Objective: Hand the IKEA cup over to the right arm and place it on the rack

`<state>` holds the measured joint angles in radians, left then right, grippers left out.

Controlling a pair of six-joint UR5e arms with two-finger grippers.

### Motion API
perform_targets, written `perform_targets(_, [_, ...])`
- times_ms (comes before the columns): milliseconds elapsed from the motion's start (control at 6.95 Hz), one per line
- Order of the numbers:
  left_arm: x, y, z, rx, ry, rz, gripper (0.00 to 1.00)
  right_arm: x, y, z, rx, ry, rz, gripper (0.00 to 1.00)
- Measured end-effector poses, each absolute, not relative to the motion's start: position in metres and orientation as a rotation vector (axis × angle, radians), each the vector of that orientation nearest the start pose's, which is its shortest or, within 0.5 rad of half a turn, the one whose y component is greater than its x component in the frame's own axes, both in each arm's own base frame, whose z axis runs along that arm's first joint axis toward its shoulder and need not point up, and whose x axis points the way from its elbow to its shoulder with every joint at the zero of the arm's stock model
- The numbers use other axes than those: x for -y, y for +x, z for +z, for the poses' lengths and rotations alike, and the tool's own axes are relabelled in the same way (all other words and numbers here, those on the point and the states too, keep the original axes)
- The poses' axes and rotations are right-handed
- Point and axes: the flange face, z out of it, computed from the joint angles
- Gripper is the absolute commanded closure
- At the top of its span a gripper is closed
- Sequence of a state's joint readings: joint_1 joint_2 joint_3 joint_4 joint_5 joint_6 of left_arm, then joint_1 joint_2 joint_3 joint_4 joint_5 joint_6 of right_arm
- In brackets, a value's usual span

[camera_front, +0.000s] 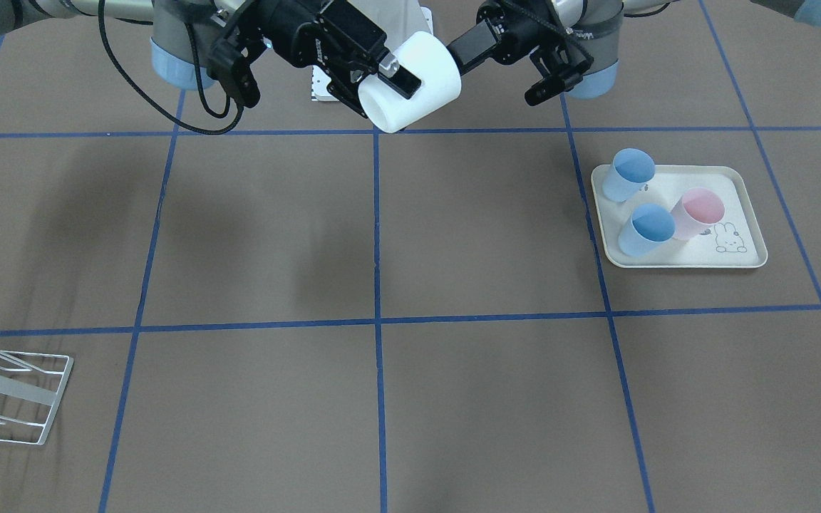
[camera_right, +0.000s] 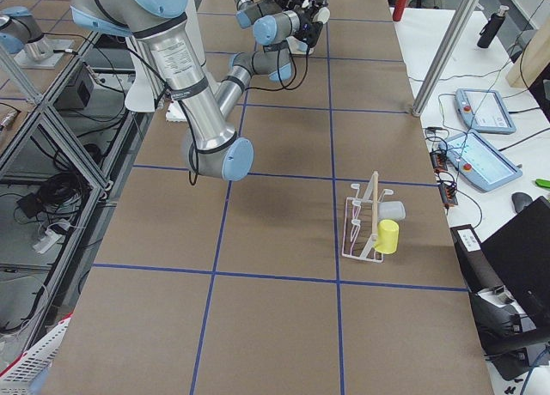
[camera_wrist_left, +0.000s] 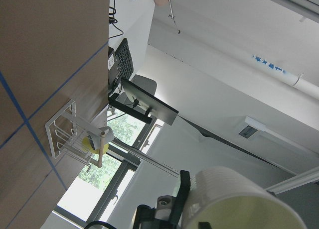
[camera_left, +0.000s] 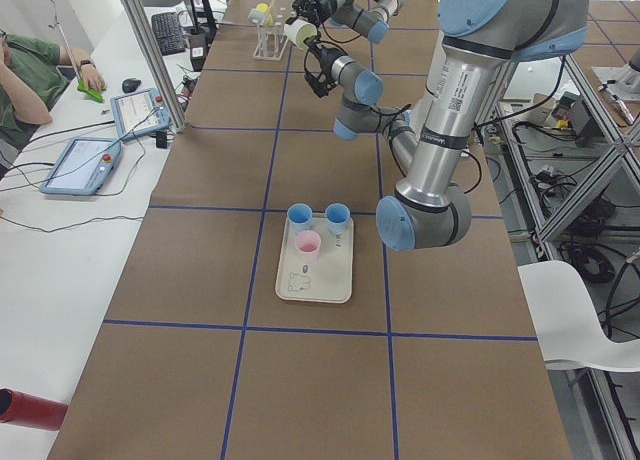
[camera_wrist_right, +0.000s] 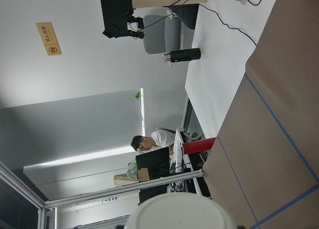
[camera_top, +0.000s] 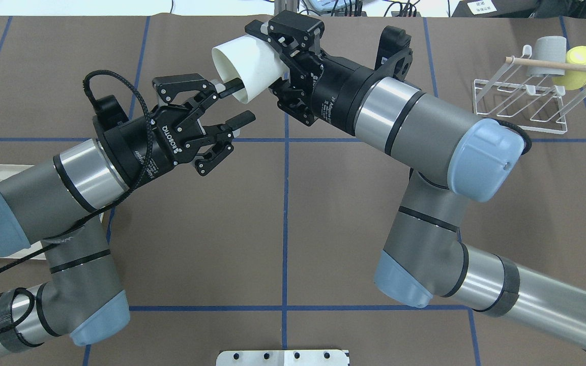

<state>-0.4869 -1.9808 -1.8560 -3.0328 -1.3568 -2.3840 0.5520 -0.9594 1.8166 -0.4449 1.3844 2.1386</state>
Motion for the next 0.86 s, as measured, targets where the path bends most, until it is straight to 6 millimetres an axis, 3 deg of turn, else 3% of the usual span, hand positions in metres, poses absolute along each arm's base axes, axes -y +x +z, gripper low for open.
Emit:
perform_targets(432, [0.369,0.366,0.172,-2.282,-0.219,-0.940,0.00,0.446,-0.369,0.104,2.018,0.248,0.909,1.00])
perform_targets(863, [0.371,0.365,0.202,-2.155,0.122,-0.818,0.00,0.500,-0.353,0.128,1.675,0.571,0.859,1.00])
